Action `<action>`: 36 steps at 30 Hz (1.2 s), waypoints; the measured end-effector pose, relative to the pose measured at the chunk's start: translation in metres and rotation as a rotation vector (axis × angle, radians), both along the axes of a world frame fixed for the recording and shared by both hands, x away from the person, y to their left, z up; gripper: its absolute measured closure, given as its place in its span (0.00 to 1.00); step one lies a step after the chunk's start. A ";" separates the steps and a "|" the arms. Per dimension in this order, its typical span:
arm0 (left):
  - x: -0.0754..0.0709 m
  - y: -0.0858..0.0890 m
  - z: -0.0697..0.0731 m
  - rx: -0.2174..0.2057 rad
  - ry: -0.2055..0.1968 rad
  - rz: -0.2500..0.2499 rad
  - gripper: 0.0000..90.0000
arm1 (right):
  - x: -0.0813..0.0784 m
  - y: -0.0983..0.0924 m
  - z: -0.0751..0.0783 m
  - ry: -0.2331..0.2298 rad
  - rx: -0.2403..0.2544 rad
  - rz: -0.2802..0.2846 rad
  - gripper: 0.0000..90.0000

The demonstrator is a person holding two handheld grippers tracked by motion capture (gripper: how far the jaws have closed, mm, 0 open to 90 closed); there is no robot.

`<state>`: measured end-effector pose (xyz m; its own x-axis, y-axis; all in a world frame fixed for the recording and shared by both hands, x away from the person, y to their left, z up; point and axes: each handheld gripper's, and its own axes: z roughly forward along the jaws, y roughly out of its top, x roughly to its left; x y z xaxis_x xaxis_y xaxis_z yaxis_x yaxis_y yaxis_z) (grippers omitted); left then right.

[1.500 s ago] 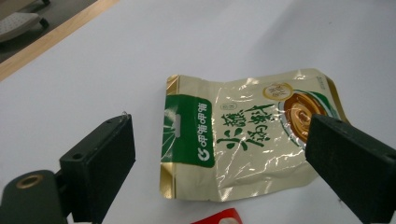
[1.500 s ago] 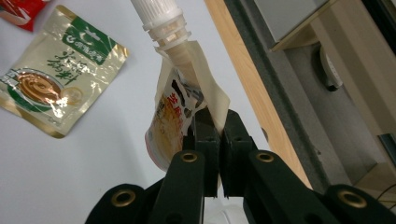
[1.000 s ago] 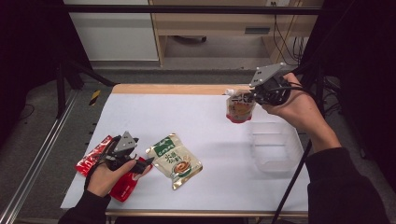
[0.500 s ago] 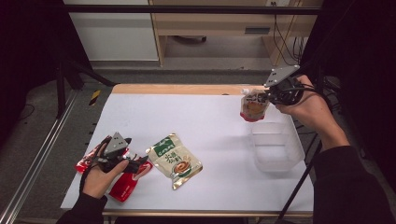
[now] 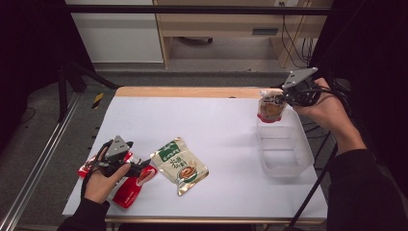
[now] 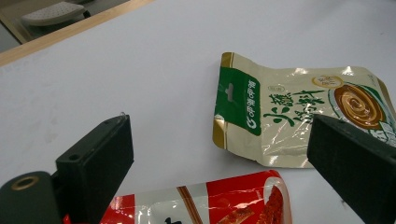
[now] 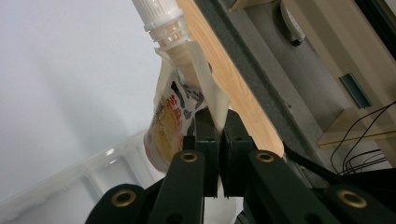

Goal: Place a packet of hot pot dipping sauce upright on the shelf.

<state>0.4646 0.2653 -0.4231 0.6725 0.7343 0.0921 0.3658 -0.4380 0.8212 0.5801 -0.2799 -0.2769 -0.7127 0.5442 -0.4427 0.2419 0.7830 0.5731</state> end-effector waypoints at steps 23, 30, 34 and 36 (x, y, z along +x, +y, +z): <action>0.001 0.000 -0.001 -0.003 0.007 -0.003 0.08 | 0.017 -0.019 -0.041 0.058 0.025 -0.035 0.97; 0.001 0.000 -0.001 0.000 0.007 -0.008 0.08 | 0.019 -0.023 -0.053 0.080 0.047 -0.040 0.97; 0.001 0.000 -0.001 -0.001 0.011 -0.011 0.08 | 0.019 -0.022 -0.059 0.093 0.056 -0.042 0.97; 0.001 0.000 0.000 -0.001 0.010 -0.011 0.08 | 0.019 -0.022 -0.061 0.098 0.058 -0.041 0.97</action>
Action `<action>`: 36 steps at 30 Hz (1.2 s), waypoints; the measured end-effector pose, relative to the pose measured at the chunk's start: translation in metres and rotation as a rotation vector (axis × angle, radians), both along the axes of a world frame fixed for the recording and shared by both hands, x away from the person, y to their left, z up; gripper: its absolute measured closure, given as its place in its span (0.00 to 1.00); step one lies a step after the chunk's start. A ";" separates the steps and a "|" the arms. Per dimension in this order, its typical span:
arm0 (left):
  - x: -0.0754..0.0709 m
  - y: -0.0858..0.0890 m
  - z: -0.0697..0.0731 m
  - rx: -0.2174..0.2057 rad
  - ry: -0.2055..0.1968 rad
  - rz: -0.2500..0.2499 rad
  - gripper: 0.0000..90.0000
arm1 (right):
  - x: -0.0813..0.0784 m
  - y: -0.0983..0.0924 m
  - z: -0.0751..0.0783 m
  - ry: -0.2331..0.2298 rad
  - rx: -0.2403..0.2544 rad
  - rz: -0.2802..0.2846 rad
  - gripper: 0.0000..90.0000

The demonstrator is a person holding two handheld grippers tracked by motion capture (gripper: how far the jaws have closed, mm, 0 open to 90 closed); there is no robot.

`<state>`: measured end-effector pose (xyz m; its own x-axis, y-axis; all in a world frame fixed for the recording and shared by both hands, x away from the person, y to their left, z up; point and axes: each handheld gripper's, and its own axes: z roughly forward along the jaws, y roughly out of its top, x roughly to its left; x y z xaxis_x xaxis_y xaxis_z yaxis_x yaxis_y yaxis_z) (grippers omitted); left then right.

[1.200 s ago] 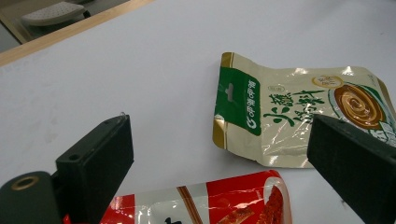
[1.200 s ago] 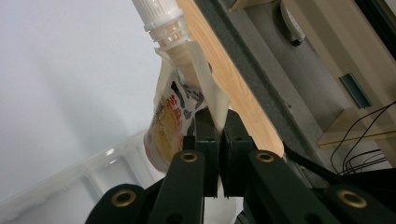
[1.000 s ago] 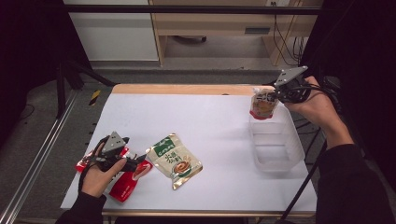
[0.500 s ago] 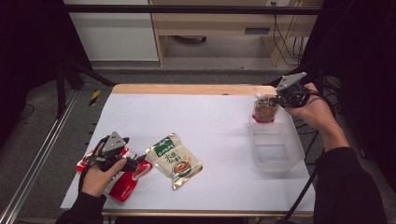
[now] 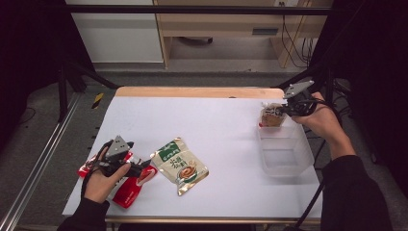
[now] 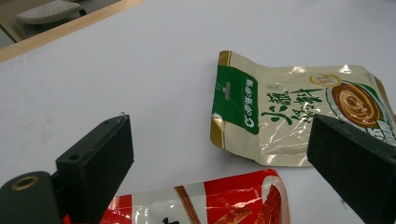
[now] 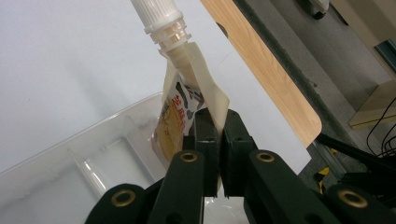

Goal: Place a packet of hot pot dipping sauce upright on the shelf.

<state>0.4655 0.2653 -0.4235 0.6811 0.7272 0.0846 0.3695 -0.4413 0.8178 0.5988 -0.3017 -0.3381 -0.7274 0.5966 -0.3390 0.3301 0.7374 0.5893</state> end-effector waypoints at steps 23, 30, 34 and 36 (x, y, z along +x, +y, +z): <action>0.001 0.001 0.000 -0.008 0.005 0.006 0.07 | 0.003 -0.001 -0.011 0.044 0.033 -0.039 0.94; 0.000 0.000 -0.001 -0.003 0.010 0.001 0.07 | 0.000 -0.003 -0.011 0.073 0.079 -0.075 0.63; 0.001 0.001 -0.001 -0.005 0.010 0.006 0.07 | -0.006 -0.002 -0.004 0.047 0.097 -0.108 0.47; 0.001 0.000 -0.002 -0.001 0.011 0.005 0.07 | -0.008 -0.002 -0.001 0.031 0.102 -0.114 0.44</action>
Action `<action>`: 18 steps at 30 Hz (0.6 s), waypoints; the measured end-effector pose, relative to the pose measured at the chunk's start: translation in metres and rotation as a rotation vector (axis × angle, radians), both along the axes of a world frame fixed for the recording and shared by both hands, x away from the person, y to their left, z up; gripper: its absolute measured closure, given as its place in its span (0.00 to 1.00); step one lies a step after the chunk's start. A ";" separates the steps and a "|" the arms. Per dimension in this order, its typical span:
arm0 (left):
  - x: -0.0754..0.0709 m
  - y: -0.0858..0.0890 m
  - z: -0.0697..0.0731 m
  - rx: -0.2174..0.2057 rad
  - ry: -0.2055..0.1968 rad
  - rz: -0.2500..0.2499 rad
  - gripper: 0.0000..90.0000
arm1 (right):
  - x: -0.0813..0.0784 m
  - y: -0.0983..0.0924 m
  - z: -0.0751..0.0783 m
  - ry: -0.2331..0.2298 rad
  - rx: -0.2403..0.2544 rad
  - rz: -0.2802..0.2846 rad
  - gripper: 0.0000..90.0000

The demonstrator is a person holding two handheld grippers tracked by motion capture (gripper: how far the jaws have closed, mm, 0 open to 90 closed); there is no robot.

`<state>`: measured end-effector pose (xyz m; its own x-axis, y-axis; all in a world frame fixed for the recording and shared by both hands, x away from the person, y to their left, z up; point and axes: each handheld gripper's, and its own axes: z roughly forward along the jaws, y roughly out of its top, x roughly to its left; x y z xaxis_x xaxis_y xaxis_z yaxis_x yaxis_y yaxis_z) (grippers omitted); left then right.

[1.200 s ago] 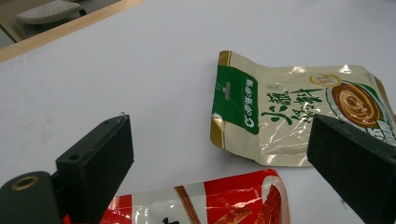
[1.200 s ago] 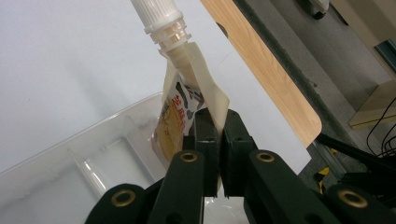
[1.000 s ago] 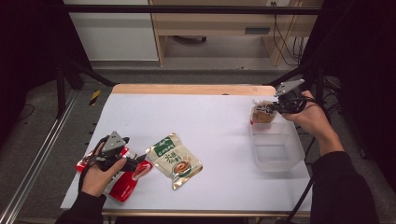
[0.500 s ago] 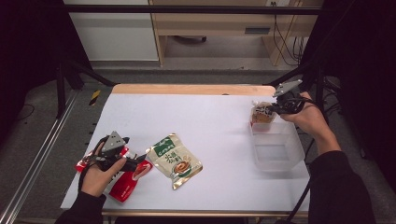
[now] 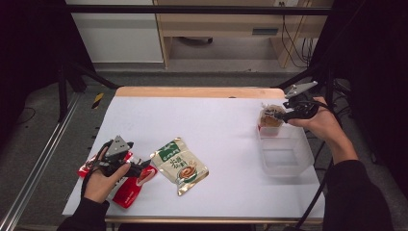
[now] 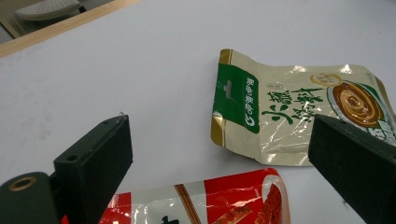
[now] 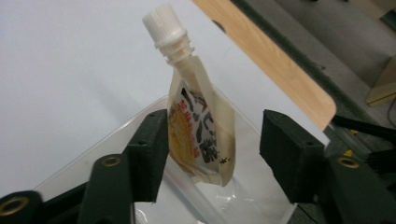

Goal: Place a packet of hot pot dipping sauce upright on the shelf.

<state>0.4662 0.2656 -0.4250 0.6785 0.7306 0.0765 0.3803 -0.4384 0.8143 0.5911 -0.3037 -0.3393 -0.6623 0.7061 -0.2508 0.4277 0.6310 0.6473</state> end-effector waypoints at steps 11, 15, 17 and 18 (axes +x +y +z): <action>0.000 -0.004 -0.003 0.005 0.004 -0.009 0.07 | -0.042 0.019 0.038 -0.149 0.024 -0.014 0.24; -0.001 -0.005 -0.004 0.021 0.004 -0.009 0.07 | -0.060 0.034 0.051 -0.193 0.045 -0.017 0.19; -0.001 -0.005 -0.003 0.028 0.004 -0.008 0.07 | -0.065 0.039 0.053 -0.204 0.045 -0.008 0.18; -0.001 -0.005 -0.003 0.027 0.004 -0.007 0.07 | -0.070 0.044 0.054 -0.213 0.049 0.006 0.18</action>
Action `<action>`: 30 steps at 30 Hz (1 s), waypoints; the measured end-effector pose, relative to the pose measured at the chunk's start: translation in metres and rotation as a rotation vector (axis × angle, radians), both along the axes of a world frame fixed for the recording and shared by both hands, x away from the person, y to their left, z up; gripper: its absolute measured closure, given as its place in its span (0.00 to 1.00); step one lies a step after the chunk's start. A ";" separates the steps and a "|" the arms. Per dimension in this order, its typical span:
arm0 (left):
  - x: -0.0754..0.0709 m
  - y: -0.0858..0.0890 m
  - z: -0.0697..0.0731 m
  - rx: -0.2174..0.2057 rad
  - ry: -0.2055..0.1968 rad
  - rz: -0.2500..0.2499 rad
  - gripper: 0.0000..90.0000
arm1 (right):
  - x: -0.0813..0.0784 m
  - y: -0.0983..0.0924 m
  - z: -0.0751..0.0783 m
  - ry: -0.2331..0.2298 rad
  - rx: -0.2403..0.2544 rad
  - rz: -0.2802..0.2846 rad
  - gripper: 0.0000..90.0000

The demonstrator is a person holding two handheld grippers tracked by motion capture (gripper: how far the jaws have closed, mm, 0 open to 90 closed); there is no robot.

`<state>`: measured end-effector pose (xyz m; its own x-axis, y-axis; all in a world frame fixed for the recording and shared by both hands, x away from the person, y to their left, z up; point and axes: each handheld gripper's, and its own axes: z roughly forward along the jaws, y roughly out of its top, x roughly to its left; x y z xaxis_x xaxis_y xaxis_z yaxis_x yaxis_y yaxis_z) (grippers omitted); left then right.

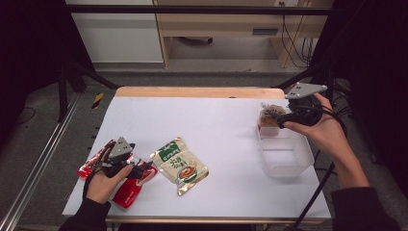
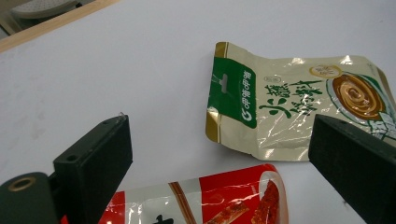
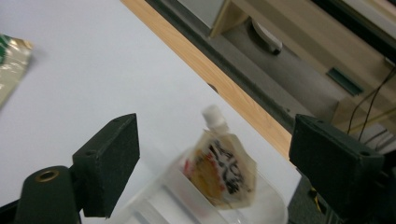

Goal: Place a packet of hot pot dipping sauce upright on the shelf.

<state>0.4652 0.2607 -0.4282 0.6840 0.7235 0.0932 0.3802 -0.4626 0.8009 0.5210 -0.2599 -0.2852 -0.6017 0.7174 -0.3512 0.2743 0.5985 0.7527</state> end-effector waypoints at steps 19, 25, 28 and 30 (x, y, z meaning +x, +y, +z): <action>0.000 -0.001 0.003 -0.007 -0.004 -0.001 0.07 | -0.064 0.109 -0.046 0.048 0.033 0.130 0.19; 0.001 -0.002 0.004 -0.013 0.004 -0.007 0.08 | -0.072 0.134 -0.074 0.061 0.049 0.122 0.23; 0.001 -0.002 0.003 -0.015 0.007 -0.012 0.07 | -0.074 0.144 -0.090 0.077 0.061 0.106 0.27; 0.002 -0.002 0.004 -0.017 0.006 -0.013 0.07 | -0.075 0.147 -0.096 0.081 0.070 0.100 0.28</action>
<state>0.4671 0.2589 -0.4247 0.6941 0.7158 0.0771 0.3788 -0.4542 0.8064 0.4462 -0.1131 -0.3808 -0.6961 0.6732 -0.2496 0.2772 0.5727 0.7715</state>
